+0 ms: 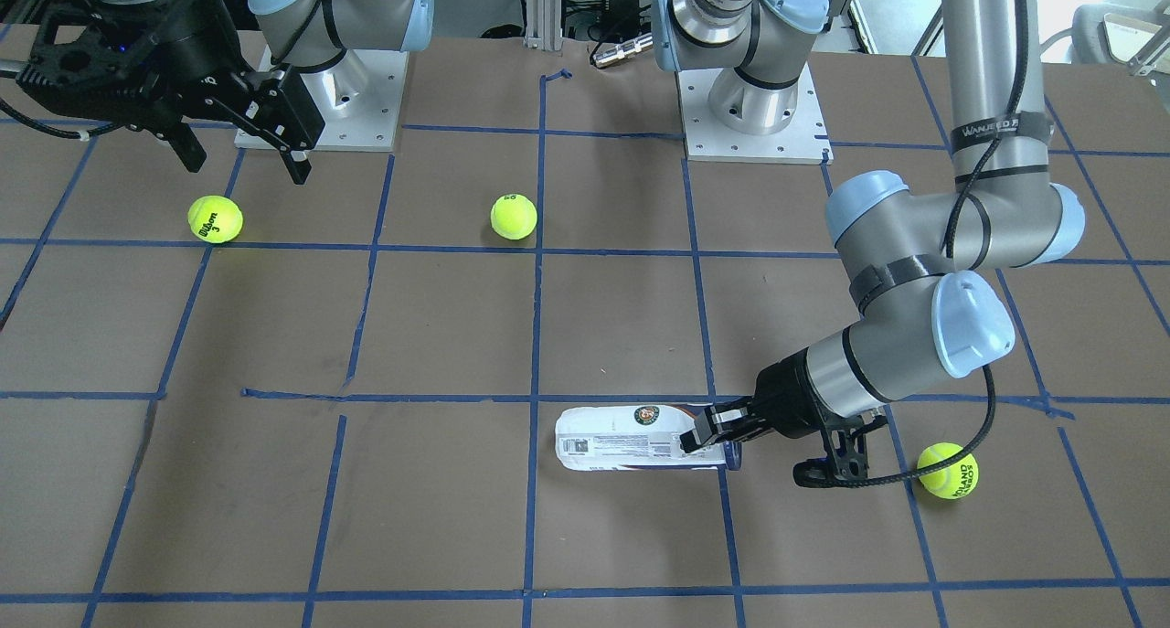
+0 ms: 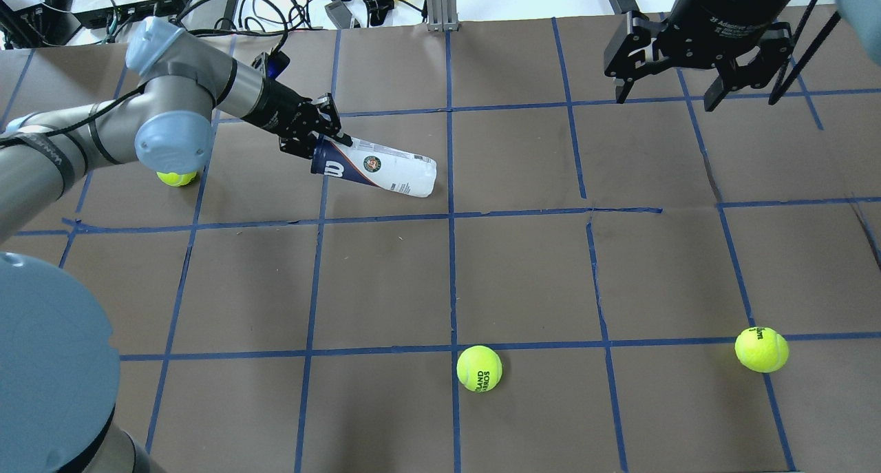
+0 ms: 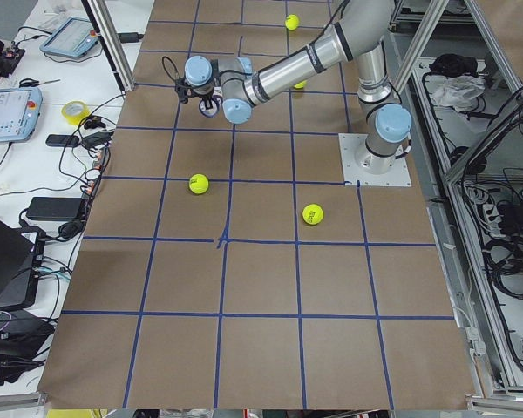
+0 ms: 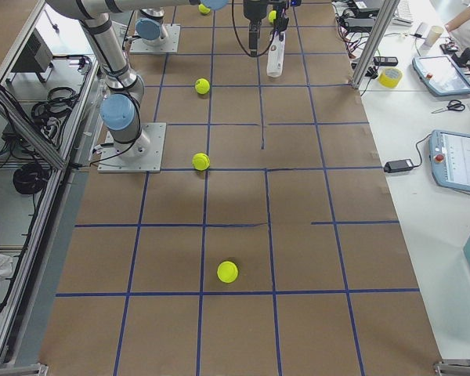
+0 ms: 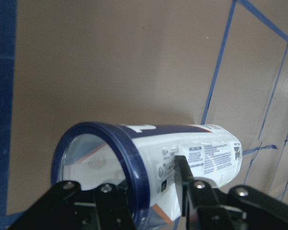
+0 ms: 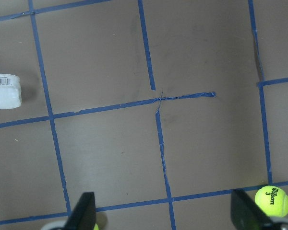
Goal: Lift up tennis ball bucket
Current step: 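Lift the can's lid end with the left gripper, tilting it upright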
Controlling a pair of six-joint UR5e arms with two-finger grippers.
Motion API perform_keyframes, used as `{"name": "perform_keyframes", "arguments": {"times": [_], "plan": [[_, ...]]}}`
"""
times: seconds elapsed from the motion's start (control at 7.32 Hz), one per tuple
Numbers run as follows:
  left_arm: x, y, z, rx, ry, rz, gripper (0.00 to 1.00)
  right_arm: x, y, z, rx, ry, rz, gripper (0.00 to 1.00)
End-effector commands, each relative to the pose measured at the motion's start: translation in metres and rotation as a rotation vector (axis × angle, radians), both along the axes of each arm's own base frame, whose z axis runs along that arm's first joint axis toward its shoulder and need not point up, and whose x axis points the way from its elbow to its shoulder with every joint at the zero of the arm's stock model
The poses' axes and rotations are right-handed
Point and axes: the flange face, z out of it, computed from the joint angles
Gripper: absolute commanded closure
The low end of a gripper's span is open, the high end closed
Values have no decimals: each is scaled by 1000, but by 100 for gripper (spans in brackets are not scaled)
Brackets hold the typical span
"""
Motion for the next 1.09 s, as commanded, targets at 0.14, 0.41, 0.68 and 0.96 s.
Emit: {"name": "perform_keyframes", "arguments": {"times": [0.14,0.41,0.68,0.96], "plan": [[-37,-11,70,-85,-364,-48,100,-4,-1,0,-2,2,-6,0],[-75,-9,76,-128,-532,-108,100,-5,-3,1,-12,10,-6,0],[-113,-1,77,-189,-622,-160,100,-5,-3,1,-12,8,-6,0],[-133,1,69,-239,-615,-173,100,-5,-3,1,-12,8,-8,0]]}}
